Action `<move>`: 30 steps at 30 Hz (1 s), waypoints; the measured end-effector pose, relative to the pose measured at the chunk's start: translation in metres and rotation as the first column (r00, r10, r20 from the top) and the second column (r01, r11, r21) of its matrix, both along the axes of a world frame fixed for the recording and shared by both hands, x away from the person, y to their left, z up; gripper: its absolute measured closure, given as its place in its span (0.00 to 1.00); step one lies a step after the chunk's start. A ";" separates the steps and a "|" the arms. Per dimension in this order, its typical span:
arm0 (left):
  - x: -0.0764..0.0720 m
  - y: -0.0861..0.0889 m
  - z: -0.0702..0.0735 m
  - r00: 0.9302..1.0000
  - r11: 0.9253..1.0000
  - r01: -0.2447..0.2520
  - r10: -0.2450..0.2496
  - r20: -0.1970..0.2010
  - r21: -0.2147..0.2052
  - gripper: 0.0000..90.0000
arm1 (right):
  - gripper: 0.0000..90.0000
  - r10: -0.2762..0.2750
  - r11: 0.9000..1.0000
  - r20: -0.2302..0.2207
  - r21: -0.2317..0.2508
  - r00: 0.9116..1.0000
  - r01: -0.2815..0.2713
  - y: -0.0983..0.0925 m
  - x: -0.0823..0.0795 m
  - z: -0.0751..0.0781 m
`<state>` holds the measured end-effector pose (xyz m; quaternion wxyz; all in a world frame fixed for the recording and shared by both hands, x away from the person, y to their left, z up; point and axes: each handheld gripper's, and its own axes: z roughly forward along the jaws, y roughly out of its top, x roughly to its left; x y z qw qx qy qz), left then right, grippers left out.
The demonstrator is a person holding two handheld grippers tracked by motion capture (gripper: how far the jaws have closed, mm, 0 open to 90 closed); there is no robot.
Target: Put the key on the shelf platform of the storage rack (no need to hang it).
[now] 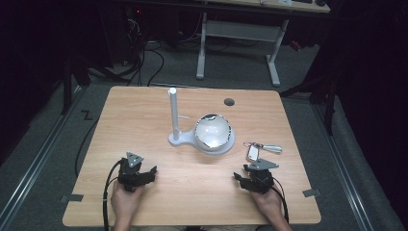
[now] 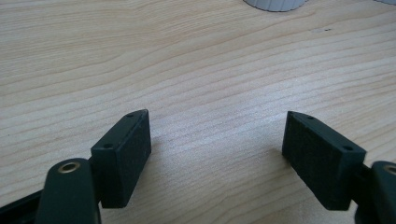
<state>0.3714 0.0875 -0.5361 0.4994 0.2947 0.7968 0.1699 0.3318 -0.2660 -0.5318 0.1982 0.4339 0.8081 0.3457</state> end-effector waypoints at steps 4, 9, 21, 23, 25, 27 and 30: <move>0.000 0.000 0.000 1.000 1.000 -0.001 0.001 -0.001 -0.001 0.27 | 0.51 0.000 1.000 0.000 0.000 1.000 0.000 0.000 0.000 0.000; 0.000 0.000 0.000 1.000 1.000 -0.002 0.002 -0.001 -0.002 0.27 | 0.49 0.005 1.000 -0.001 -0.001 1.000 -0.005 0.000 0.000 0.000; 0.000 0.000 0.000 1.000 1.000 -0.004 0.004 -0.003 0.000 0.27 | 0.48 -0.001 1.000 -0.001 -0.002 1.000 0.001 0.002 0.000 0.000; 0.000 -0.001 0.000 1.000 1.000 -0.008 0.008 -0.004 -0.003 0.27 | 0.48 -0.001 1.000 -0.001 -0.003 1.000 0.001 0.002 0.000 0.000; 0.000 -0.001 0.000 1.000 1.000 -0.010 0.010 -0.005 -0.003 0.27 | 0.48 -0.004 1.000 -0.001 -0.001 1.000 0.004 0.002 -0.001 0.000; 0.000 -0.001 0.000 1.000 1.000 -0.012 0.012 -0.005 -0.004 0.27 | 0.48 -0.008 1.000 -0.001 -0.001 1.000 0.008 0.002 -0.001 0.000; 0.000 -0.001 0.000 1.000 1.000 -0.012 0.012 -0.005 -0.003 0.27 | 0.48 -0.013 1.000 -0.001 -0.002 1.000 0.013 0.003 -0.001 0.000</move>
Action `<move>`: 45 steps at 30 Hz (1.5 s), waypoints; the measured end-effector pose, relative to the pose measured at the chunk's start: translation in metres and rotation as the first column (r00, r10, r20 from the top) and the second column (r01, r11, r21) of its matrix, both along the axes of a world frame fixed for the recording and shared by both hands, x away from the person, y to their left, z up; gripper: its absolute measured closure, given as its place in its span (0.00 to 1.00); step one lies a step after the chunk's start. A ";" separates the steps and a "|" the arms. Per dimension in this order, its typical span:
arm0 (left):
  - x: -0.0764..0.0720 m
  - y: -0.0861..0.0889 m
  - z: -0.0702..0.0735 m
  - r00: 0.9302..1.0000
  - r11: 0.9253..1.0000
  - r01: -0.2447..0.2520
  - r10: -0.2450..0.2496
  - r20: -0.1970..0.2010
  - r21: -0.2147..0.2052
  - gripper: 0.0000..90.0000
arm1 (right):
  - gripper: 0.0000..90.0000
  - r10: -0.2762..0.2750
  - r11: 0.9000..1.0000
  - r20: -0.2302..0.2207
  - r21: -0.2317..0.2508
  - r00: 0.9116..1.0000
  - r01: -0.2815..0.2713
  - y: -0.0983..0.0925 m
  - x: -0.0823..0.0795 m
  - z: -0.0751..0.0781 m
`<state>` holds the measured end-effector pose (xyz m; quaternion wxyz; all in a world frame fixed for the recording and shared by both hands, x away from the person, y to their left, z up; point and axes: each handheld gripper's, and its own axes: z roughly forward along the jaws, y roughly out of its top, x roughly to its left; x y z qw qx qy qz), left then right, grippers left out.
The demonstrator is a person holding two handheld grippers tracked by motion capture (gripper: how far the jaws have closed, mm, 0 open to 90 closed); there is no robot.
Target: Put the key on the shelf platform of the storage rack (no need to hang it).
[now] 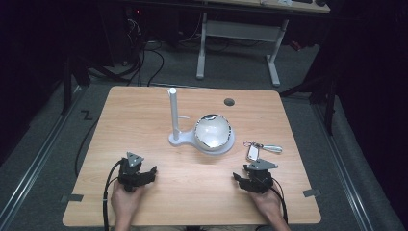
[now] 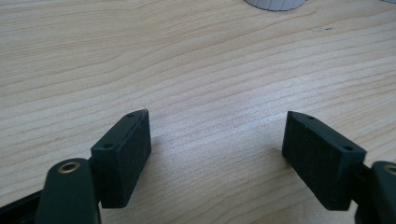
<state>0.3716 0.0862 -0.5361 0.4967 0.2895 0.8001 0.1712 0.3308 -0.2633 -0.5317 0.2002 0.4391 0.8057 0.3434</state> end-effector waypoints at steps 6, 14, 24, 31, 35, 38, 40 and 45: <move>0.000 0.000 0.000 1.000 1.000 0.006 -0.006 0.004 0.005 0.27 | 0.49 -0.009 1.000 -0.003 0.003 1.000 0.009 0.000 0.000 0.000; 0.000 0.000 0.000 1.000 1.000 -0.001 0.001 -0.001 -0.001 0.27 | 0.53 -0.023 1.000 -0.016 0.019 1.000 0.023 -0.003 -0.001 0.002; 0.000 0.000 0.000 1.000 1.000 0.005 -0.005 0.003 0.004 0.27 | 0.59 -0.034 0.999 -0.006 0.029 0.999 0.034 -0.007 -0.006 0.009; 0.000 0.000 0.000 1.000 1.000 0.004 -0.004 0.003 0.004 0.27 | 0.62 -0.049 0.998 0.002 0.039 0.999 0.049 -0.013 -0.010 0.013; 0.000 0.000 0.000 1.000 1.000 0.005 -0.005 0.004 0.006 0.27 | 0.64 -0.061 0.997 0.001 0.044 0.998 0.061 -0.019 -0.011 0.014; 0.000 0.000 0.000 1.000 1.000 0.005 -0.005 0.004 0.006 0.27 | 0.64 -0.069 0.997 0.005 0.046 0.998 0.068 -0.021 -0.012 0.015; 0.000 0.000 0.000 1.000 1.000 0.004 -0.004 0.004 0.005 0.27 | 0.65 -0.077 0.996 0.008 0.049 0.997 0.076 -0.024 -0.012 0.016; 0.000 0.000 -0.001 1.000 1.000 0.006 -0.006 0.004 0.006 0.27 | 0.65 -0.101 0.993 0.016 0.056 0.995 0.100 -0.031 -0.012 0.020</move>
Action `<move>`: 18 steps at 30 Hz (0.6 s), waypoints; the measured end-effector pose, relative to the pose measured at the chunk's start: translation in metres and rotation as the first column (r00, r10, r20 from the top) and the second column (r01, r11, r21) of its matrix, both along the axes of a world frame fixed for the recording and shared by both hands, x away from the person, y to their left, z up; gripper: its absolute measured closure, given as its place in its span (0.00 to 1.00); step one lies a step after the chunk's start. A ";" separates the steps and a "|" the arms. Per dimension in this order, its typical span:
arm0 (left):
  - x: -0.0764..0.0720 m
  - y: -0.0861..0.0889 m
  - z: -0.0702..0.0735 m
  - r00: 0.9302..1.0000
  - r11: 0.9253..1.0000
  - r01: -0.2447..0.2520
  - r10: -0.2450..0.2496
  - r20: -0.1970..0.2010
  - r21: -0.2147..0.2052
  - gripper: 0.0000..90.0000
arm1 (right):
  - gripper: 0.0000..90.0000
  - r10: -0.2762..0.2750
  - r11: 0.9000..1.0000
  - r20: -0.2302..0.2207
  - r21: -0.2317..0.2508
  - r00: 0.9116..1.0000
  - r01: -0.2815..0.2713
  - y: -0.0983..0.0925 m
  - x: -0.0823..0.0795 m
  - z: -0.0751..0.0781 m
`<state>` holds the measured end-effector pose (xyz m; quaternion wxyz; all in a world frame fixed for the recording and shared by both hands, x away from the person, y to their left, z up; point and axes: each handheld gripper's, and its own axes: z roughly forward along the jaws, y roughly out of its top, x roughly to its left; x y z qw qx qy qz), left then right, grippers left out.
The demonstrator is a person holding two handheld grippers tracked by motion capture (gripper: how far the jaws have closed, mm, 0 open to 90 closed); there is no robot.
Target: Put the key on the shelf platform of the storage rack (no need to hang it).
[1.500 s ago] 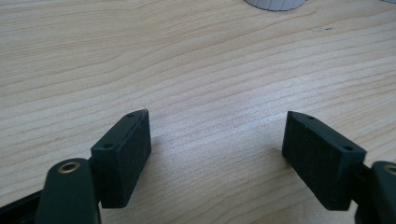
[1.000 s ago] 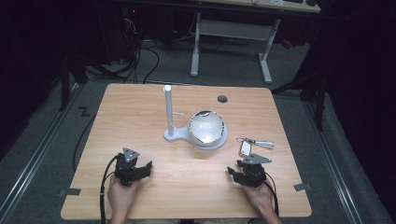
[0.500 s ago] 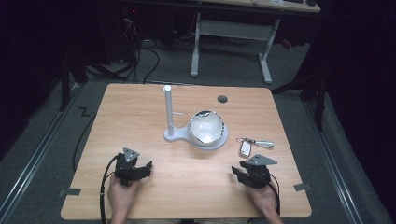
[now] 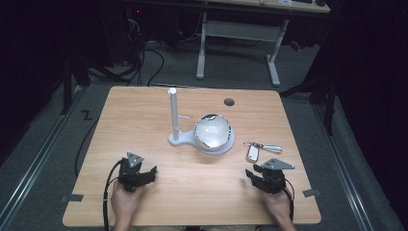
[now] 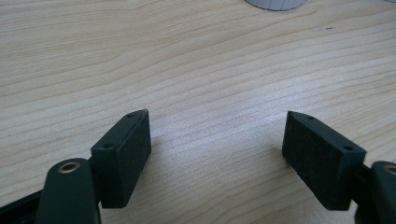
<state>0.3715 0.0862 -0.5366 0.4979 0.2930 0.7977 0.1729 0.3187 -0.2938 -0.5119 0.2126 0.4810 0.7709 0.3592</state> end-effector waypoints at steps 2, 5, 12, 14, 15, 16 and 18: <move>0.000 0.000 0.000 1.000 1.000 0.000 0.000 0.000 0.000 0.27 | 0.65 -0.011 1.000 0.002 0.002 1.000 0.011 -0.001 0.000 0.002; 0.000 0.000 0.000 1.000 1.000 -0.001 0.001 0.000 -0.001 0.27 | 0.65 -0.029 1.000 0.014 0.009 0.999 0.029 -0.007 0.003 0.006; 0.000 0.000 0.000 1.000 1.000 -0.002 0.002 -0.001 -0.003 0.27 | 0.66 -0.088 0.996 0.000 0.029 0.996 0.088 -0.021 0.014 0.011; 0.000 0.000 0.000 1.000 1.000 -0.004 0.004 -0.003 -0.004 0.27 | 0.66 -0.100 0.994 -0.004 0.035 0.995 0.100 -0.024 0.017 0.012; 0.000 0.000 0.000 1.000 1.000 -0.004 0.004 -0.003 -0.004 0.27 | 0.66 -0.100 0.994 -0.004 0.035 0.995 0.100 -0.024 0.017 0.012; 0.000 0.000 0.000 1.000 1.000 -0.004 0.004 -0.002 -0.004 0.27 | 0.67 -0.111 0.993 -0.009 0.043 0.994 0.112 -0.027 0.020 0.013; 0.000 0.000 0.000 1.000 1.000 -0.002 0.002 -0.001 -0.003 0.27 | 0.67 -0.126 0.991 -0.001 0.038 0.992 0.126 -0.029 0.023 0.013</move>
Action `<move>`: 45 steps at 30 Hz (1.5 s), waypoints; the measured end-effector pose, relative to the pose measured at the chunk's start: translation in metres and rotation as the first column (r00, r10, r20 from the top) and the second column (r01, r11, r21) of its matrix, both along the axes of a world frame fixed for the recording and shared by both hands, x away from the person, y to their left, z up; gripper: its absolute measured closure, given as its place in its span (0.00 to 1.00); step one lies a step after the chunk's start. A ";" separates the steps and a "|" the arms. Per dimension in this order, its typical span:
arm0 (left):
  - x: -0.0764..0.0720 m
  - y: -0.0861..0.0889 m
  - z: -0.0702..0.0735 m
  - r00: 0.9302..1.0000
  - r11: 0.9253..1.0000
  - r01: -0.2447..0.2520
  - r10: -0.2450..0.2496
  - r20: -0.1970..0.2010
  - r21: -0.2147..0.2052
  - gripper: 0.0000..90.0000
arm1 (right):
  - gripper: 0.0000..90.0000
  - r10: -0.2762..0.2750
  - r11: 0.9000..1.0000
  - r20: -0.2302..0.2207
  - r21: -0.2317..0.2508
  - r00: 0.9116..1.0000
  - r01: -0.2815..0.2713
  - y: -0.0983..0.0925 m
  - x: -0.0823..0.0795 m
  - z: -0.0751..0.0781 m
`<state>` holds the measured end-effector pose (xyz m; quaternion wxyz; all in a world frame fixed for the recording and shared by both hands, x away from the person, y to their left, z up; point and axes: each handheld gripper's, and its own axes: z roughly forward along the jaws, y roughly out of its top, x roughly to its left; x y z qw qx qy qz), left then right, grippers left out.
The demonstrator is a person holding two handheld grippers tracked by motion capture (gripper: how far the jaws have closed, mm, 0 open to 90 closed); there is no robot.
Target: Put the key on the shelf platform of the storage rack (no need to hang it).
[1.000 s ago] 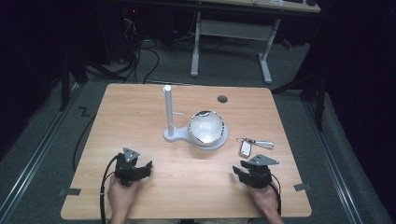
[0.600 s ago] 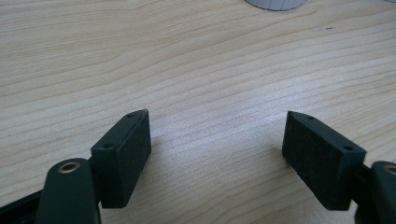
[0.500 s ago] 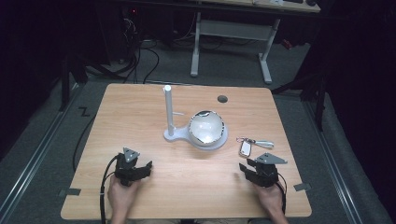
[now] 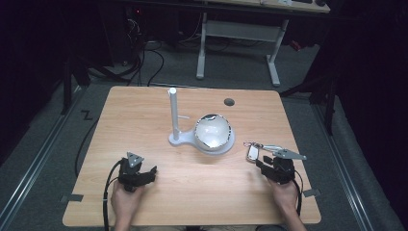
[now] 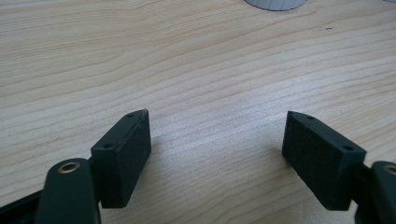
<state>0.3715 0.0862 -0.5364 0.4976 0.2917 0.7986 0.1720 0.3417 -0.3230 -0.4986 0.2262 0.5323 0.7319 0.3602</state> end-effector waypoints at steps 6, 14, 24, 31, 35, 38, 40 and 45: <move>0.000 0.000 0.000 1.000 1.000 0.000 0.000 0.001 0.001 0.27 | 0.68 -0.020 0.999 0.005 -0.026 1.000 0.020 -0.005 0.015 0.002; 0.000 0.000 0.000 1.000 1.000 0.001 -0.001 0.001 0.001 0.27 | 0.69 -0.043 0.998 -0.013 -0.050 0.999 0.042 -0.010 0.032 0.005; 0.000 0.000 0.000 1.000 1.000 0.000 0.000 0.001 0.002 0.27 | 0.63 -0.073 0.994 -0.038 -0.085 0.997 0.070 -0.027 0.060 0.011; 0.000 0.000 0.000 1.000 1.000 0.000 0.000 0.001 0.002 0.27 | 0.58 -0.061 0.992 -0.048 -0.116 0.997 0.055 -0.024 0.073 0.009; 0.000 0.000 0.000 1.000 1.000 0.000 0.000 0.001 0.001 0.27 | 0.58 -0.054 0.991 -0.063 -0.129 0.997 0.046 -0.024 0.082 0.006; 0.000 0.000 0.000 1.000 1.000 0.001 -0.001 0.001 0.002 0.27 | 0.58 -0.055 0.993 -0.087 -0.113 0.995 0.045 -0.028 0.086 0.002; 0.000 0.000 0.000 1.000 1.000 0.000 0.000 0.001 0.002 0.27 | 0.58 -0.054 0.992 -0.097 -0.117 0.994 0.043 -0.029 0.087 0.000; 0.000 0.000 0.000 1.000 1.000 0.001 -0.001 0.001 0.003 0.27 | 0.57 -0.038 0.993 -0.129 -0.113 0.991 0.024 -0.033 0.089 -0.006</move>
